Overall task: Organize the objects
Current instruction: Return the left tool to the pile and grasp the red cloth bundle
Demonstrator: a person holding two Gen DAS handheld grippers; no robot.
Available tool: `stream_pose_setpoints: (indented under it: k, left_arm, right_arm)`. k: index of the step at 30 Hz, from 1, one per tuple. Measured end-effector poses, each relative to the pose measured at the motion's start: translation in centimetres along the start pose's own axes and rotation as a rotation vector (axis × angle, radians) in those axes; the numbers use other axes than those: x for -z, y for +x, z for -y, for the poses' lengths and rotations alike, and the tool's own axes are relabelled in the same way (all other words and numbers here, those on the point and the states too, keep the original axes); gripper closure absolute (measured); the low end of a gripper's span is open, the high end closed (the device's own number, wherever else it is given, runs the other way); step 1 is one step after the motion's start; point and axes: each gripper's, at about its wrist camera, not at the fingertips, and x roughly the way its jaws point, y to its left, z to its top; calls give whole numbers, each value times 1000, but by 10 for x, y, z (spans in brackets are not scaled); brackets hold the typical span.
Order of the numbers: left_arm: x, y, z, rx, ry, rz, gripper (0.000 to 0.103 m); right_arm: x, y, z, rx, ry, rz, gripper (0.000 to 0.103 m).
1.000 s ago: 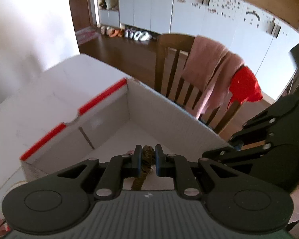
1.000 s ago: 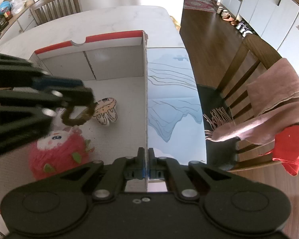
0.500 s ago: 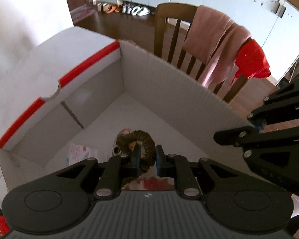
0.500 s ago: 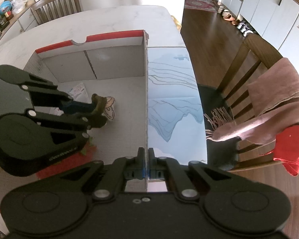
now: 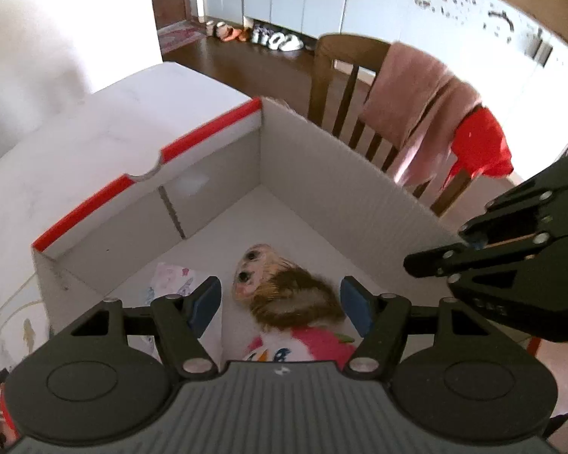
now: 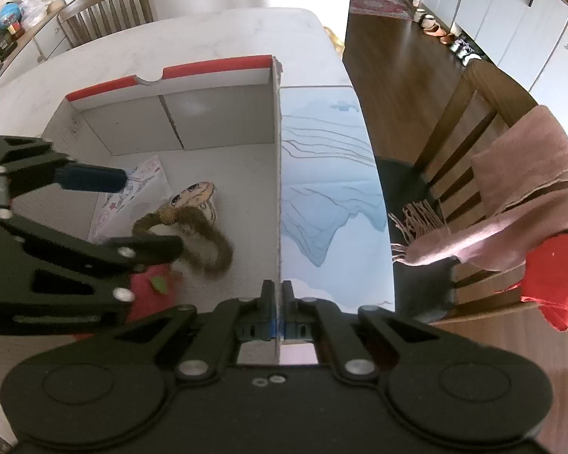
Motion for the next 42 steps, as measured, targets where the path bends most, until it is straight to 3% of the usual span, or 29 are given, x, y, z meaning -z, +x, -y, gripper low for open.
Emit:
stream_pose_setpoints:
  k: [14,19,26,33,42]
  left_arm:
    - [24,-66,-30,-65,-153,98,34]
    - [39,-83,-54,-111,-233,115,27]
    - [74,-97,-92,-190,-338,110,23]
    - [107,-100,-127,-286,-429,94,4]
    - [136,-79,-158,-330,-510,8,3]
  right_arm:
    - [1,-2,1,-1,6,-5,102]
    - [1,-1,1,-1,5,-7,102]
    - [2,-1,2,-3,5,-9,102]
    - [2,-1,2,-2,4,-9,102]
    - [3,0,2,2,7,-8,102]
